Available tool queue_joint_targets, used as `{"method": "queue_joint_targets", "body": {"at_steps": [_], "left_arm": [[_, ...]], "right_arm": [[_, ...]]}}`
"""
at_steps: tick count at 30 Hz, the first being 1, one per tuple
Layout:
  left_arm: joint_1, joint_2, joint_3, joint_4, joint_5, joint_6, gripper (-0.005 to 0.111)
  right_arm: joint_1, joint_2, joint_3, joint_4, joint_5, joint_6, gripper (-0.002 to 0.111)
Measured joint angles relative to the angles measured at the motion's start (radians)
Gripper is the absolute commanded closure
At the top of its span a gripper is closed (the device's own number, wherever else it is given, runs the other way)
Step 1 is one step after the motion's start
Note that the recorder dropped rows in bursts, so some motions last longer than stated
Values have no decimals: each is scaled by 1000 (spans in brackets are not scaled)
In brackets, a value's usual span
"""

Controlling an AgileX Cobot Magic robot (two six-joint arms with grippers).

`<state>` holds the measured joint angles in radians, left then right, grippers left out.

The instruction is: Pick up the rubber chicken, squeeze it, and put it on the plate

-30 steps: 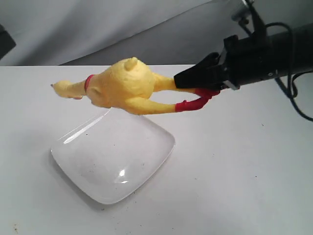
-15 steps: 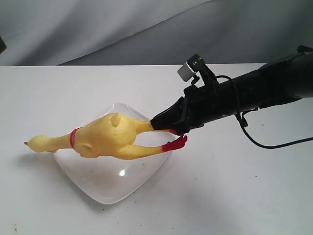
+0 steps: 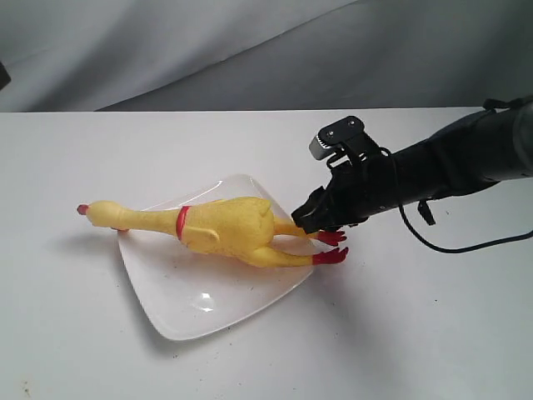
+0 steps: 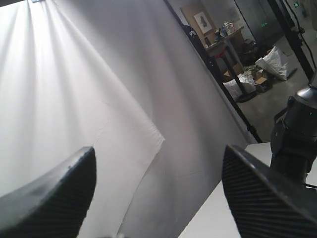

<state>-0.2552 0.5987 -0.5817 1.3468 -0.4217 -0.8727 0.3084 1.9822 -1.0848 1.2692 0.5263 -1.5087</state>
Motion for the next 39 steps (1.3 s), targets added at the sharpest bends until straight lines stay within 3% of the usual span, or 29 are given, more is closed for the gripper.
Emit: {"method": "queue_joint_targets", "body": {"at_steps": [3, 7, 11, 14, 22, 27, 35, 39], "left_arm": [[0, 0, 0, 0, 0, -2, 39], [0, 0, 0, 0, 0, -6, 39], [0, 0, 0, 0, 12, -32, 40], [0, 0, 0, 2, 54, -84, 50], [0, 0, 0, 2, 122, -270, 107], [0, 0, 0, 2, 125, -293, 106], [0, 0, 0, 2, 127, -293, 106], [0, 0, 0, 2, 127, -295, 106]], "right_arm": [[0, 2, 0, -22, -9, 47, 50], [0, -29, 0, -98, -21, 137, 61], [0, -165, 0, -269, -29, 282, 87], [0, -308, 0, -437, -27, 412, 108], [2, -718, 0, -544, -15, 515, 108], [44, -946, 34, -547, -69, 517, 108], [80, -1347, 206, -549, -315, 517, 108], [80, -1508, 277, -546, -325, 540, 108]]}}
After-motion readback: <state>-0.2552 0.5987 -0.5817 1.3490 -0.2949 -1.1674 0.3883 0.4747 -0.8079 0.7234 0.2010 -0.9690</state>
